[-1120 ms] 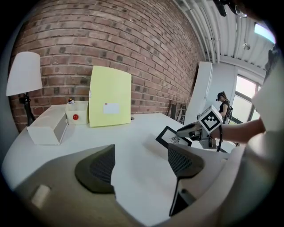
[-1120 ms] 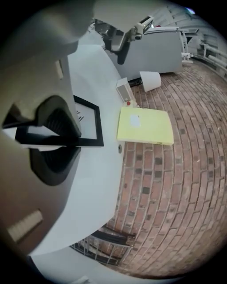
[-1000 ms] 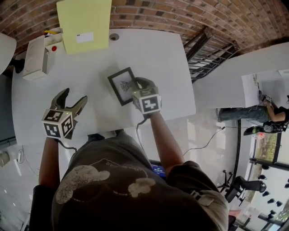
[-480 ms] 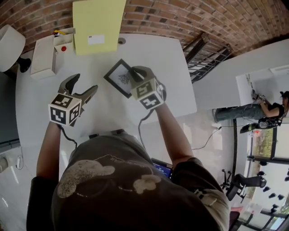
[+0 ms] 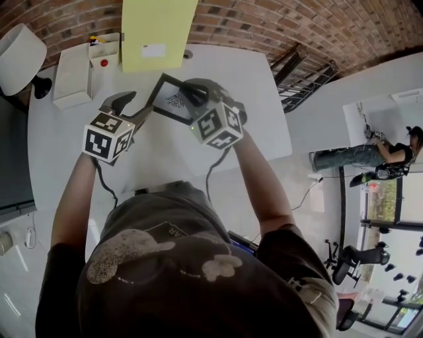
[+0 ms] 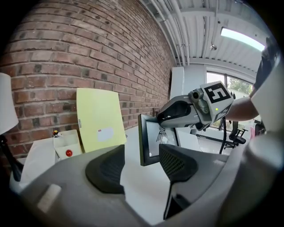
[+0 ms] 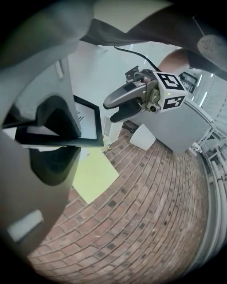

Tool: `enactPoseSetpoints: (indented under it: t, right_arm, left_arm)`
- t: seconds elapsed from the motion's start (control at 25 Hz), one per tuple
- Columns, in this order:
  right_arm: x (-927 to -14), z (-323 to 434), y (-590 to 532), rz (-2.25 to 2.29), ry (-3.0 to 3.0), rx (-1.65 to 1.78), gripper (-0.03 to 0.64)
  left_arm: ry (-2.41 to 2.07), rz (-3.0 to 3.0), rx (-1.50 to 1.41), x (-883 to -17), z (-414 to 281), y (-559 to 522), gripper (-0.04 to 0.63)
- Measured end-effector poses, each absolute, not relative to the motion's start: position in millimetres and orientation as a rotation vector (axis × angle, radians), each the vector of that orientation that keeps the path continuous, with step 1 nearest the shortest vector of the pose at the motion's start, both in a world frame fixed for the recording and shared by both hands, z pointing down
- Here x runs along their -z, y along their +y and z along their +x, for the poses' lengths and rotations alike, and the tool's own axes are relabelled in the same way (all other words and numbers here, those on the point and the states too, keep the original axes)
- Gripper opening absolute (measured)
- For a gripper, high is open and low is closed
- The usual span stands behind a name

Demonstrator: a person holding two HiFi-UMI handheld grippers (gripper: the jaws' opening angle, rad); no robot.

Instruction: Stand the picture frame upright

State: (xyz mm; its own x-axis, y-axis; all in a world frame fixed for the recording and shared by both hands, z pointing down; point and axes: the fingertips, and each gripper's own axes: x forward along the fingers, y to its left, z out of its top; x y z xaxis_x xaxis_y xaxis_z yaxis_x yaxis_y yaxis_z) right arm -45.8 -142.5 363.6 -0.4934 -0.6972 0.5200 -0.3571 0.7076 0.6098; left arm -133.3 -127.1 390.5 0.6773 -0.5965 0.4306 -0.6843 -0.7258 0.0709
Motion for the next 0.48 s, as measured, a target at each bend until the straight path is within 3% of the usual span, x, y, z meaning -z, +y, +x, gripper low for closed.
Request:
enactPoseSetpoints:
  t: [0.24,0.48]
  right_arm:
    - [-353.9,-70.2,-134.9,0.719,-2.109,0.686,0.072]
    - [-353.1,-78.8,-132.6,0.638,-2.107,0.756,0.072]
  left_arm:
    - [-1.035,2.67,-0.536,-387.1,-129.1,-135.4,0.251]
    - [-1.122,2.669,-0.534,-381.8,-123.5,-141.2,0.15]
